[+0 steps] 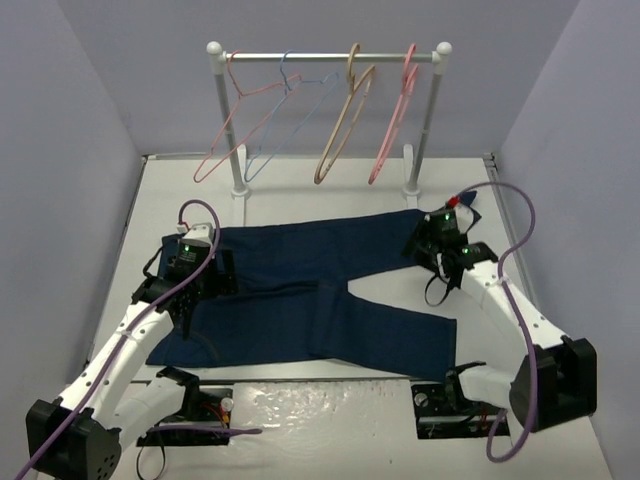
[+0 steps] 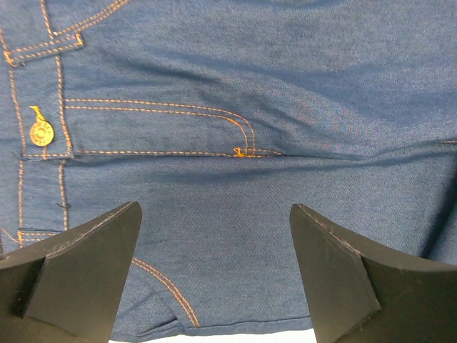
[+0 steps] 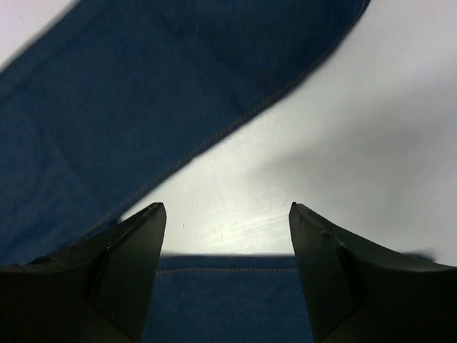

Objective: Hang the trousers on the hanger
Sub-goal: Flatten out the trousers at the center of the board.

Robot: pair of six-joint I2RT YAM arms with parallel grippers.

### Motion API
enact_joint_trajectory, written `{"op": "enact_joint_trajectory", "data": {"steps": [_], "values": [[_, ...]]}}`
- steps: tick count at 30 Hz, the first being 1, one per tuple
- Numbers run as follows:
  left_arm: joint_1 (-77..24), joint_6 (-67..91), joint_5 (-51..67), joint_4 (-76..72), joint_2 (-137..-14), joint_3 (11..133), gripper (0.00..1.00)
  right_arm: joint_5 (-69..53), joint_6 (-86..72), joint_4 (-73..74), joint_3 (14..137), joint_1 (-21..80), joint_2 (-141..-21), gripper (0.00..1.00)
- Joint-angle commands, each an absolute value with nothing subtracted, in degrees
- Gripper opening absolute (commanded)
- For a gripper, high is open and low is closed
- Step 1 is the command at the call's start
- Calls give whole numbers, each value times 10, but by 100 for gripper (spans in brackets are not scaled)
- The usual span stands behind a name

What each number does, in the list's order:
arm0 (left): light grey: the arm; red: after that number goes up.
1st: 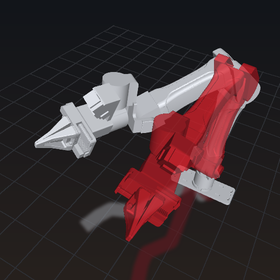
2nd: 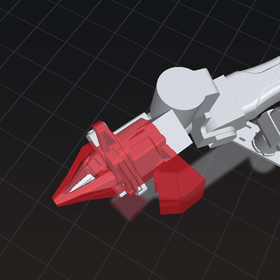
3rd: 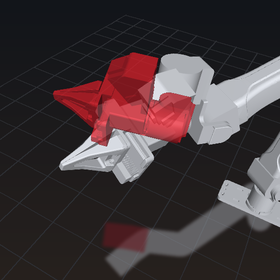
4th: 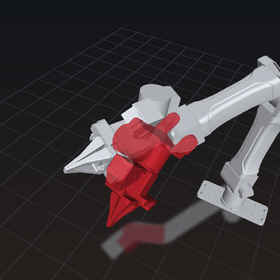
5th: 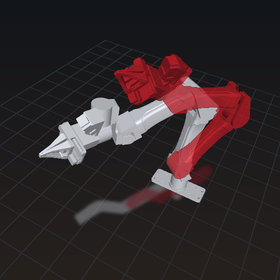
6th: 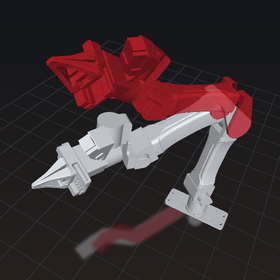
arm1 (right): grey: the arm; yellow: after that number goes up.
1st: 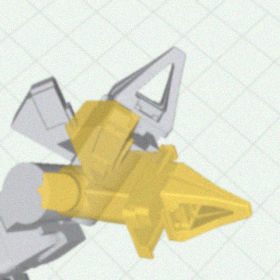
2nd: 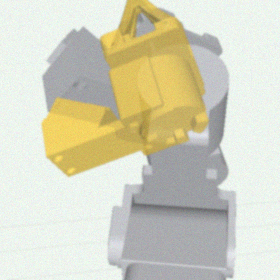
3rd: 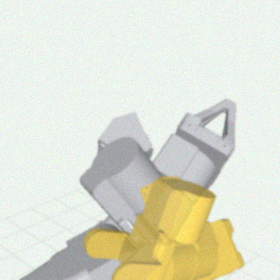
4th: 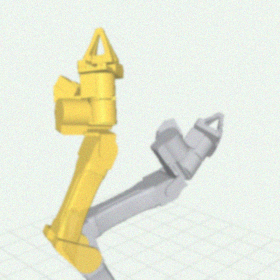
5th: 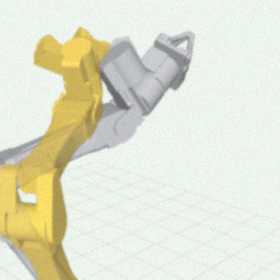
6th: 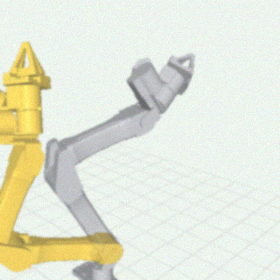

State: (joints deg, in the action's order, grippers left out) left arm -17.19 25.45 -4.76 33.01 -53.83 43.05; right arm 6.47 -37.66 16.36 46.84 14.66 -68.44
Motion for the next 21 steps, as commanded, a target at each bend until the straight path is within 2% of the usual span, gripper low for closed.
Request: {"op": "enact_joint_trajectory", "data": {"steps": [1, 6, 10, 12, 14, 17, 21], "values": [[-171, 265, -44, 316, -542, 449, 82, 101, -485, 165, 390, 175, -644, 67], [-171, 245, -42, 326, -539, 454, 83, 153, -461, 158, 403, 135, -642, 62], [-171, 208, -47, 342, -523, 464, 82, 122, -392, 124, 487, -3, -721, 47], [-171, 197, -48, 339, -509, 462, 82, 112, -370, 109, 535, -38, -770, 41], [-170, 200, -59, 328, -491, 448, 82, 103, -362, 89, 573, -72, -829, 39], [-170, 201, -61, 307, -475, 432, 82, 83, -359, 54, 624, -88, -886, 38], [-169, 189, -93, 301, -468, 435, 82, 86, -344, 12, 687, -100, -969, 27]]}}
